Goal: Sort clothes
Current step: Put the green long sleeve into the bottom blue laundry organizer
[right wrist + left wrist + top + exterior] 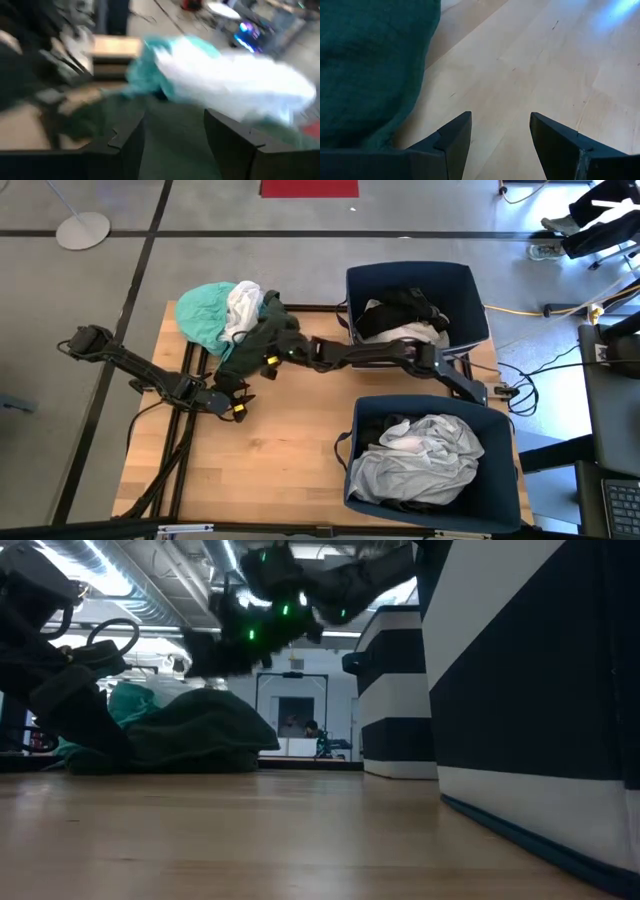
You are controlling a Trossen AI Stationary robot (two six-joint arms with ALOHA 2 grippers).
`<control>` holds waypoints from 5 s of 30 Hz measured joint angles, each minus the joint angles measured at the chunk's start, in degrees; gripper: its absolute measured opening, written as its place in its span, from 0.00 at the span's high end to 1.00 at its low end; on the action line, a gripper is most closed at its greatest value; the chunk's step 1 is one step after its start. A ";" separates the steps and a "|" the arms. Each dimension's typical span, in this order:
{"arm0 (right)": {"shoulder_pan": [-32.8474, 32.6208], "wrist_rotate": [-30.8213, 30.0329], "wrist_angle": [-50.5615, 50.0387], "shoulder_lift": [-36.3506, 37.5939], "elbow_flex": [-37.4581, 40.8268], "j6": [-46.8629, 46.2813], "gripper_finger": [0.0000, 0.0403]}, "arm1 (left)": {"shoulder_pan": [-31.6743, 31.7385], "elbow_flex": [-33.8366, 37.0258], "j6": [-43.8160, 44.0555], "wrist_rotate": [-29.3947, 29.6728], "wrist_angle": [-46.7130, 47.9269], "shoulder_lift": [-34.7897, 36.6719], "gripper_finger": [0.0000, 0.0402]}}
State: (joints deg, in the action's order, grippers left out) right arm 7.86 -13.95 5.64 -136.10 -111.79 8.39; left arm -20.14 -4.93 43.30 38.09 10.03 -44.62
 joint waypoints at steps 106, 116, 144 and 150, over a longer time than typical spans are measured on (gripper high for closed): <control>-10.64 -1.94 -57.76 -0.72 -20.99 -7.99 0.10 | 0.04 0.02 0.21 0.01 0.13 -0.12 0.52; -9.06 3.41 -47.32 -2.89 -10.97 -9.89 0.06 | 0.04 0.04 0.76 0.02 -0.19 -0.12 0.52; -7.57 8.54 -24.38 -4.24 7.32 -22.87 0.72 | 0.04 0.09 1.67 0.02 0.05 -0.03 0.52; -7.98 2.85 -24.07 -4.26 7.39 -23.13 0.89 | 0.04 0.07 1.70 0.02 0.05 -0.03 0.52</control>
State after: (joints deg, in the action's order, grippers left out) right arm -0.12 -11.10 -18.43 -140.35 -104.39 -14.75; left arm -20.10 -4.86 44.99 38.11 10.09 -44.64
